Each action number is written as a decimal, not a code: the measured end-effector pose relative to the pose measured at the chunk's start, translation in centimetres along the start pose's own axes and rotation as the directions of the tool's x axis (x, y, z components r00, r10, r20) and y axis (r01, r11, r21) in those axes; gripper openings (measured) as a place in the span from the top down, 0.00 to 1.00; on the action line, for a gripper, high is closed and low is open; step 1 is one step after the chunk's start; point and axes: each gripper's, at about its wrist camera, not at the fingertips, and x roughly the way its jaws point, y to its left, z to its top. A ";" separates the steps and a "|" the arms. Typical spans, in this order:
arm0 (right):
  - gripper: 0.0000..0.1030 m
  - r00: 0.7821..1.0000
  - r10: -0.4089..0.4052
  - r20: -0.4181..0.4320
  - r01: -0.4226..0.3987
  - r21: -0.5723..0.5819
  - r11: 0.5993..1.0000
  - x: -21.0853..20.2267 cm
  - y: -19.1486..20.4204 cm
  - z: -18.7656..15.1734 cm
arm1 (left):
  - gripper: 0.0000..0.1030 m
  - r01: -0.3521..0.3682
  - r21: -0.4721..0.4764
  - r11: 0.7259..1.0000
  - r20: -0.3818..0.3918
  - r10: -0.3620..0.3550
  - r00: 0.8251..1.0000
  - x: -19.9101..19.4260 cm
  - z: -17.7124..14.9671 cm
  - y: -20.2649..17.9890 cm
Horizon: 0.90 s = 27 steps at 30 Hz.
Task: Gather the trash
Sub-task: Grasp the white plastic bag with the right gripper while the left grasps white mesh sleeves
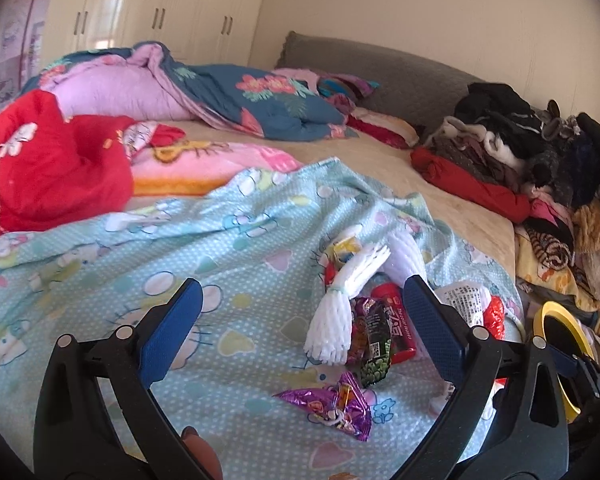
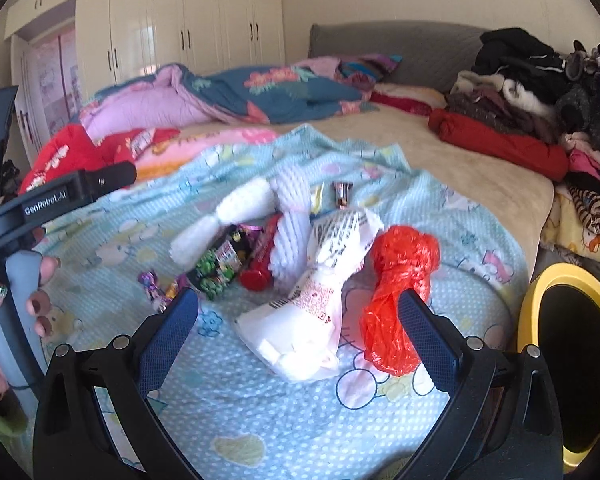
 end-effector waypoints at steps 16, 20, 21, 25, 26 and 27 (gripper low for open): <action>0.40 0.986 0.023 -0.165 -0.026 -0.013 1.000 5.2 0.7 -1.0 | 0.53 0.098 -0.056 0.994 -0.318 -0.111 0.942 9.4 -2.4 0.0; 0.50 0.986 0.043 -0.164 -0.044 -0.006 0.999 5.2 0.6 -1.2 | 0.83 0.108 -0.060 0.992 -0.336 -0.122 0.934 9.6 -2.8 -0.4; 0.52 0.986 0.055 -0.160 -0.056 -0.002 0.998 5.1 0.5 -1.2 | 0.85 0.109 -0.063 0.992 -0.333 -0.124 0.935 9.5 -2.7 -0.4; 0.55 0.988 0.104 -0.114 -0.099 0.044 0.994 3.4 -0.5 -1.0 | 0.87 0.120 -0.068 0.990 -0.269 -0.134 0.954 7.3 -1.8 -0.8; 0.55 0.989 0.116 -0.092 -0.111 0.052 0.992 2.8 -0.7 -0.8 | 0.87 0.120 -0.063 0.991 -0.254 -0.132 0.958 6.8 -1.5 -1.0; 0.55 0.987 0.145 -0.065 -0.141 0.061 0.988 1.9 -1.0 -0.5 | 0.87 0.120 -0.060 0.991 -0.238 -0.131 0.962 6.2 -1.1 -1.2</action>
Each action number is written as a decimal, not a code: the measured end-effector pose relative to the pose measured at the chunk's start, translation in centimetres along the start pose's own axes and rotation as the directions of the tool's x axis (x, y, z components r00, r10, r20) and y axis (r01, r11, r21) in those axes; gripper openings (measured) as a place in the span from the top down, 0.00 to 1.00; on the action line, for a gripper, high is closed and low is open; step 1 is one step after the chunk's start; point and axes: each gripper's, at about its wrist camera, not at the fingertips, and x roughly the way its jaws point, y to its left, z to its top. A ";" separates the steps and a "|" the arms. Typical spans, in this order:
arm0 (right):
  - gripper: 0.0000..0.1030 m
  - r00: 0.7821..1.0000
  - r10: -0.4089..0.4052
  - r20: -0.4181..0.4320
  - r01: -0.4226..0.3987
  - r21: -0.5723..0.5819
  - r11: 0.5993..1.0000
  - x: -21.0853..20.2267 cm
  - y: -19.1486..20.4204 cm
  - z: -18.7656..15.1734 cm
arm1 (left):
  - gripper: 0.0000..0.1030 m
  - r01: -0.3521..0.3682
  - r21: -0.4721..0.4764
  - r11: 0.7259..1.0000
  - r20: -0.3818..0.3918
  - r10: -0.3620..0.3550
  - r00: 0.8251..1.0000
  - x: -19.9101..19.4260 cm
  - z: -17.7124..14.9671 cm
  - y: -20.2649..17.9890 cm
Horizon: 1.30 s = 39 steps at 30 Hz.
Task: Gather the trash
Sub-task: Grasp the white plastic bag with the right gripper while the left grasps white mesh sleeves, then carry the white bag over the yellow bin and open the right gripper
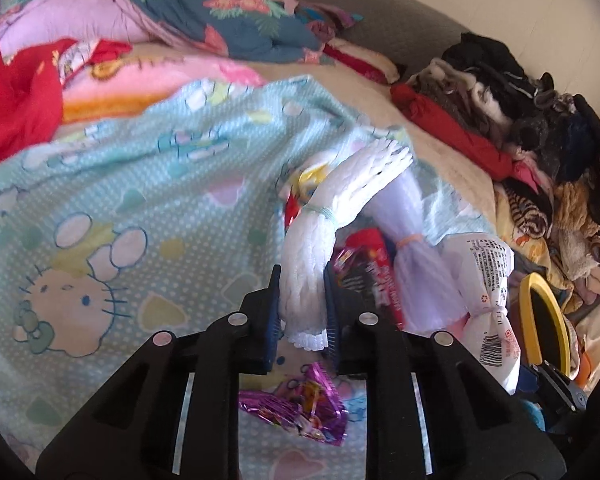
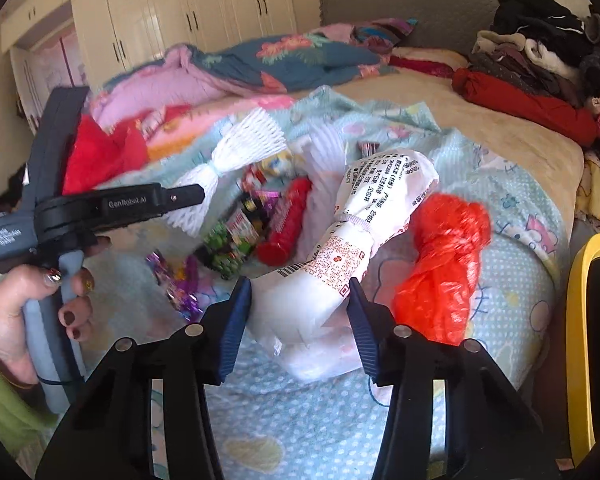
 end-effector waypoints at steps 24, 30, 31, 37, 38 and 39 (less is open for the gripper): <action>0.55 0.981 -0.045 0.188 0.032 0.073 0.997 -12.1 -9.1 2.1 | 0.87 0.150 0.133 0.980 0.063 -0.160 0.985 -5.0 0.8 -14.6; 0.55 0.977 -0.098 0.188 0.072 0.140 0.988 -14.4 -12.8 0.2 | 0.87 0.190 0.197 0.962 0.033 -0.200 0.979 -4.4 0.0 -19.2; 0.55 0.977 -0.106 0.186 0.078 0.151 0.985 -14.7 -13.4 -0.1 | 0.87 0.196 0.209 0.958 0.028 -0.207 0.978 -4.3 -0.1 -20.0; 0.55 0.975 -0.138 0.176 0.102 0.200 0.974 -15.8 -16.0 -1.4 | 0.87 0.222 0.261 0.939 -0.006 -0.228 0.974 -3.3 -1.0 -23.6; 0.55 0.974 -0.143 0.176 0.106 0.203 0.973 -16.0 -16.3 -1.7 | 0.87 0.226 0.267 0.937 -0.014 -0.231 0.973 -3.1 -1.2 -24.1; 0.55 0.973 -0.149 0.174 0.112 0.208 0.972 -16.2 -16.7 -2.0 | 0.87 0.227 0.274 0.935 -0.018 -0.231 0.973 -2.9 -1.3 -24.6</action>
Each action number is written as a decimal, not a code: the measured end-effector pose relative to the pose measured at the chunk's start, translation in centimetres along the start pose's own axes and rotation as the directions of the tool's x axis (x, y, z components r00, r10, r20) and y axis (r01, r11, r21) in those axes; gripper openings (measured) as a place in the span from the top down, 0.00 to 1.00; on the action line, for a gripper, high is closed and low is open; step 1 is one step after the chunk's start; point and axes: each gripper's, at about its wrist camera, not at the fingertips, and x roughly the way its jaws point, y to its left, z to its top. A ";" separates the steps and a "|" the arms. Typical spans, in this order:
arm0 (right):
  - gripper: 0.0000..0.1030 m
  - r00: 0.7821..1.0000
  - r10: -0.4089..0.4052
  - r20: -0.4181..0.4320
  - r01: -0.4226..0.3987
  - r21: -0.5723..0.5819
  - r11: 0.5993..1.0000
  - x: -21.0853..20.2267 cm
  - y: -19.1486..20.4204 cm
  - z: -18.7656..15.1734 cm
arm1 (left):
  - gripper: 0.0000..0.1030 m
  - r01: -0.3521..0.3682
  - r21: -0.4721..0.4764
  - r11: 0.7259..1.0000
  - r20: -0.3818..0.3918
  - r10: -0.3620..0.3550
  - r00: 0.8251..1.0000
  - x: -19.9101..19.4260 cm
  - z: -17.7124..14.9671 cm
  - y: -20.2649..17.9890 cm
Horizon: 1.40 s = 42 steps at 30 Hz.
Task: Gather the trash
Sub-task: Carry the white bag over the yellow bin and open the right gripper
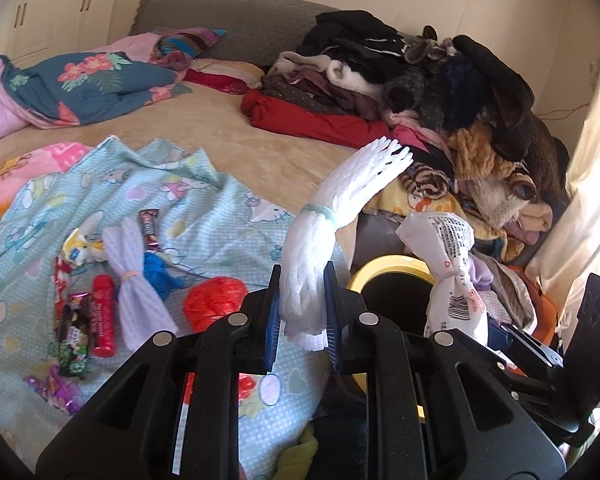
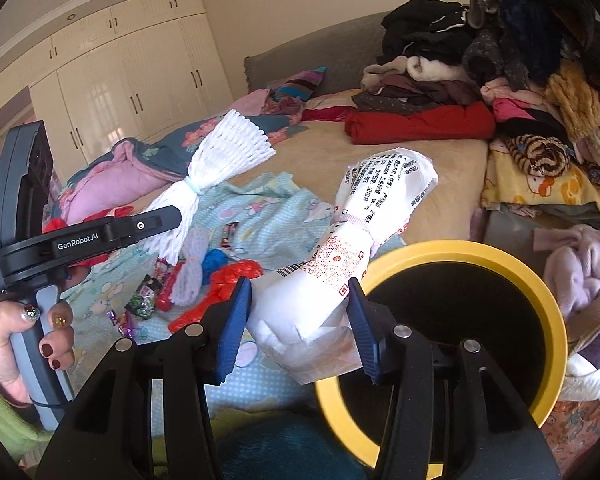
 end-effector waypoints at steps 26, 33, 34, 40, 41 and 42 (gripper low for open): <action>0.35 0.989 -0.116 -0.096 0.129 0.144 0.981 -0.7 -10.1 -3.3 | 0.60 0.091 0.127 0.988 -0.190 -0.066 0.980 8.6 -2.9 -8.8; 0.24 0.988 -0.144 -0.057 0.151 0.150 0.977 -1.3 -9.5 -3.1 | 0.16 0.043 0.098 0.994 -0.120 -0.031 0.992 7.4 -3.4 -7.1; 0.23 0.989 -0.139 -0.051 0.145 0.147 0.978 -1.3 -9.2 -3.0 | 0.16 0.036 0.089 0.995 -0.114 -0.026 0.993 7.2 -3.4 -6.8; 0.20 0.995 -0.092 -0.031 0.095 0.102 0.990 -0.6 -6.2 -1.9 | 0.14 -0.044 0.044 0.998 -0.051 0.046 0.998 5.6 -3.0 -3.6; 0.19 0.996 -0.088 -0.029 0.090 0.095 0.991 -0.4 -5.6 -1.8 | 0.14 -0.053 0.040 0.998 -0.045 0.055 0.998 5.3 -2.9 -3.2; 0.19 0.996 -0.080 -0.029 0.082 0.086 0.993 -0.2 -5.0 -1.6 | 0.14 -0.061 0.033 0.998 -0.037 0.062 0.997 5.0 -2.8 -2.7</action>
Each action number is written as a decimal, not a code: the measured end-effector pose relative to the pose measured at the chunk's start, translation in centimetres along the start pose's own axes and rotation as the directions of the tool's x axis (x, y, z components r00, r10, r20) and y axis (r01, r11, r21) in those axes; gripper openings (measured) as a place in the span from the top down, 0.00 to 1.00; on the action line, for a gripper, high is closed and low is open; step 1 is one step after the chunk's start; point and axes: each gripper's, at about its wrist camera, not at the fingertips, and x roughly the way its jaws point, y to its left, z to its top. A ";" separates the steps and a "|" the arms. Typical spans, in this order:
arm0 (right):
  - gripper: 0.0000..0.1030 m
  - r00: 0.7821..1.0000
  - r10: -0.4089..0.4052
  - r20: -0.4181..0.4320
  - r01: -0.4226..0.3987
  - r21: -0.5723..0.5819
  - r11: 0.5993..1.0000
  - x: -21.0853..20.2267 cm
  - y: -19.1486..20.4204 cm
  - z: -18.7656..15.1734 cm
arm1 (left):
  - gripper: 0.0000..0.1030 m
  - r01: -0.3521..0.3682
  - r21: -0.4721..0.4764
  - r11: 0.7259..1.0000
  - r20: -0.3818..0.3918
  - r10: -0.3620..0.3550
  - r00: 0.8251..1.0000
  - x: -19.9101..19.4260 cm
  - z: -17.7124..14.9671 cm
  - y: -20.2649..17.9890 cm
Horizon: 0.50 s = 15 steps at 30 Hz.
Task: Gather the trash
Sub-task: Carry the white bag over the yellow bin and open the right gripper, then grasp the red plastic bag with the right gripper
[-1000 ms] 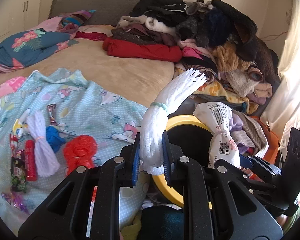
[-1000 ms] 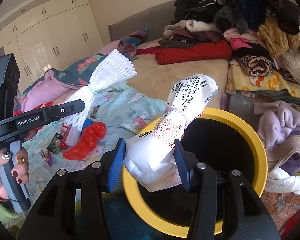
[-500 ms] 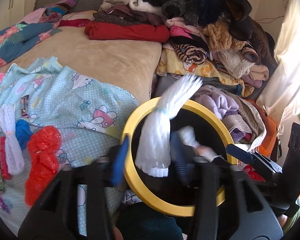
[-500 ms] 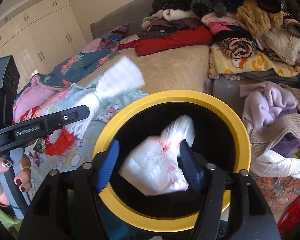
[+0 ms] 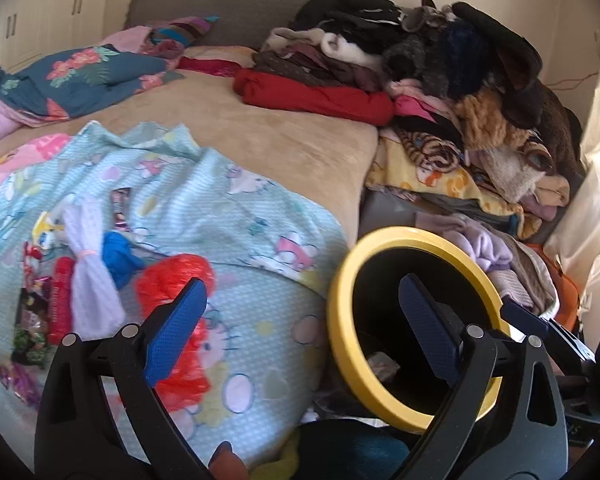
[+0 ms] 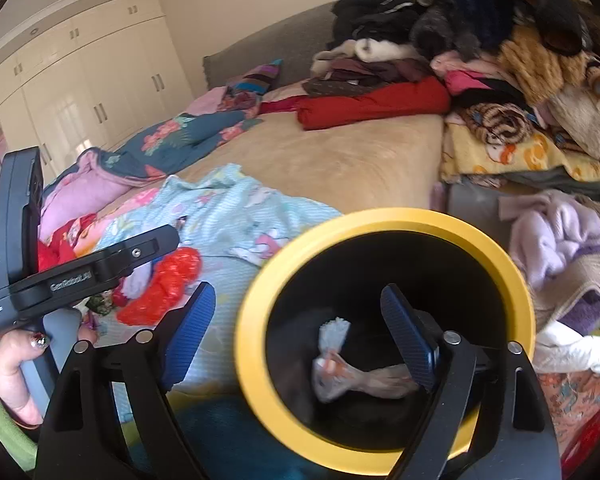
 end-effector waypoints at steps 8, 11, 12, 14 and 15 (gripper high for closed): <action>0.19 0.998 0.069 -0.016 -0.070 -0.066 0.995 2.0 4.8 1.0 | 0.14 -0.046 -0.058 0.997 0.056 0.049 0.997 -1.7 0.6 3.9; 0.19 0.995 0.094 -0.025 -0.096 -0.095 0.991 2.9 6.7 1.2 | 0.14 -0.059 -0.080 0.995 0.063 0.064 0.996 -2.1 0.7 5.1; 0.19 0.994 0.104 -0.030 -0.107 -0.105 0.989 3.2 7.4 1.3 | 0.14 -0.063 -0.087 0.994 0.066 0.069 0.995 -2.2 0.7 5.5; 0.19 0.992 0.121 -0.042 -0.126 -0.126 0.984 3.8 8.7 1.3 | 0.14 -0.075 -0.101 0.992 0.066 0.082 0.994 -2.3 0.8 6.5; 0.19 0.991 0.127 -0.046 -0.132 -0.134 0.982 4.1 9.1 1.4 | 0.14 -0.080 -0.109 0.991 0.067 0.088 0.994 -2.3 0.8 7.0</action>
